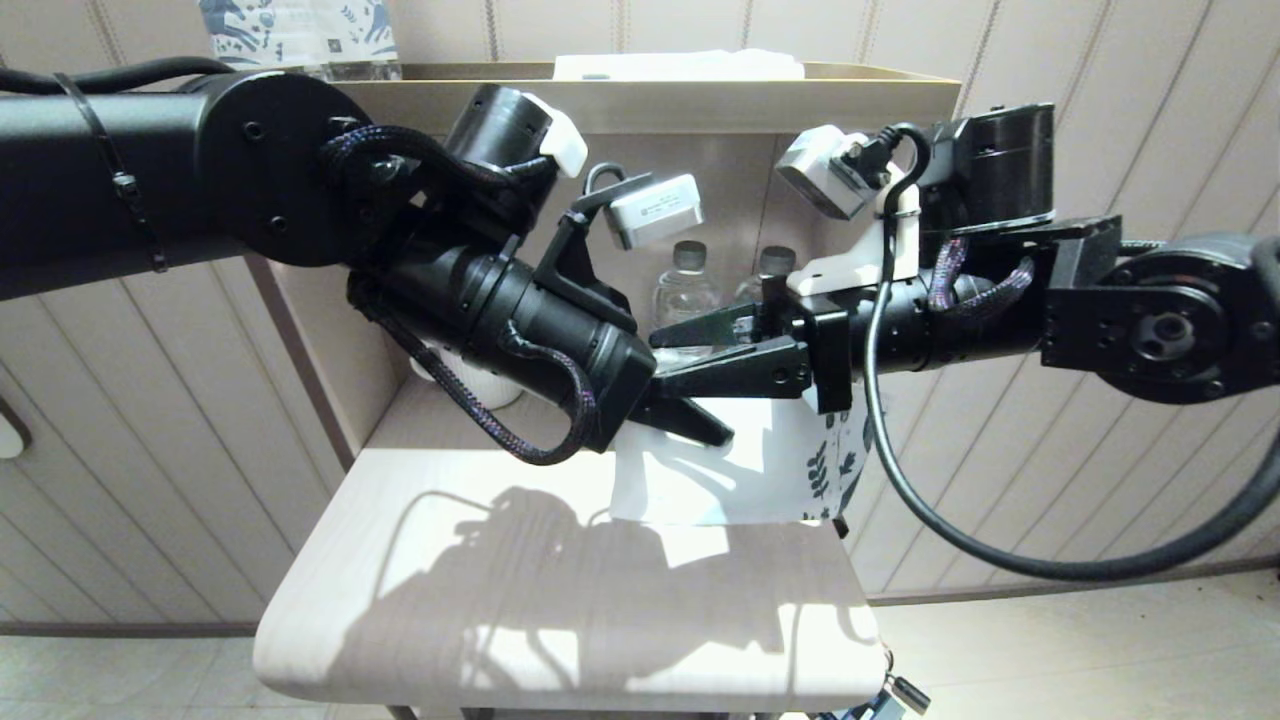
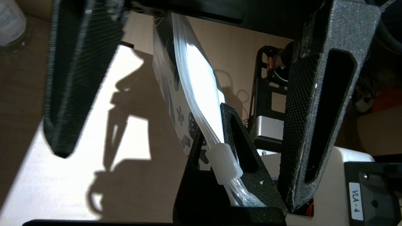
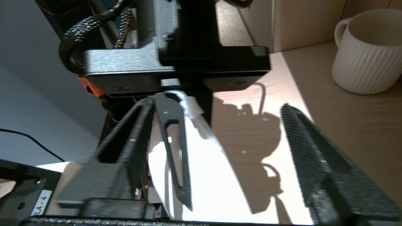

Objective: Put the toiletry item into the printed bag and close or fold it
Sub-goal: Close the strorage bag and place it on the desk

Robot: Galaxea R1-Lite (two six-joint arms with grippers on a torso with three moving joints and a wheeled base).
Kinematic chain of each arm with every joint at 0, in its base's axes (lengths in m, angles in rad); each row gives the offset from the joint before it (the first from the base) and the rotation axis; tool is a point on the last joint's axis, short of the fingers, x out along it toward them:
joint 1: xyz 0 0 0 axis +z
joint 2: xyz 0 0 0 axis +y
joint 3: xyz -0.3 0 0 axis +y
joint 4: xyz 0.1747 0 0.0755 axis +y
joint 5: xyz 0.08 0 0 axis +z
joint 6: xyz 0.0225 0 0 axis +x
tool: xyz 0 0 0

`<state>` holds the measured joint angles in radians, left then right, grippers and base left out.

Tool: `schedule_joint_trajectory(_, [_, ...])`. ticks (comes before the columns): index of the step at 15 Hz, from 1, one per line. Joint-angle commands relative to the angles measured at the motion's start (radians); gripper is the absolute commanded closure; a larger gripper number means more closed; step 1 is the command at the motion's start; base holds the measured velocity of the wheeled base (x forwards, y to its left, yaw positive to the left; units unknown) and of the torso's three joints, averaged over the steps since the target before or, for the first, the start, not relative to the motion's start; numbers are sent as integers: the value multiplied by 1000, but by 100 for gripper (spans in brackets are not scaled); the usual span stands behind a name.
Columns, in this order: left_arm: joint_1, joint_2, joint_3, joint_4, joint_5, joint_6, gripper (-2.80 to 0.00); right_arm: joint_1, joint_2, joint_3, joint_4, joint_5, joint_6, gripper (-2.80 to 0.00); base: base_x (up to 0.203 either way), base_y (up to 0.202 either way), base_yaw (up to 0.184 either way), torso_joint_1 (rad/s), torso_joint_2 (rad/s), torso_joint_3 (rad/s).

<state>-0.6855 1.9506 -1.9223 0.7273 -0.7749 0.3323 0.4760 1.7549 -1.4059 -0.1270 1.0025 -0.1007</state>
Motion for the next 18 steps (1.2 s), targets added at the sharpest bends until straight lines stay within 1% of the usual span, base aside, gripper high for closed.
schedule_joint_trajectory(1, [-2,1,-3,3,-6,2,0,9,4,15,-31,-14,-2,0,0,0,0,0,0,0])
schedule_joint_trajectory(2, [-2,1,-3,3,-7,2,0,10,6,18,-46,-18,8,0,0,0,0,0,0,0])
schedule_joint_trajectory(3, [-2,1,-2,3,-7,2,0,10,8,16,-45,-18,10,-280,0,0,0,0,0,0])
schedule_joint_trajectory(9, [-2,5,-1,3,-7,2,0,8,12,15,-48,-18,10,-280,0,0,0,0,0,0])
schedule_joint_trajectory(18, [-15,4,6,17,-6,22,0,-7,9,2,-49,-15,9,-280,0,0,0,0,0,0])
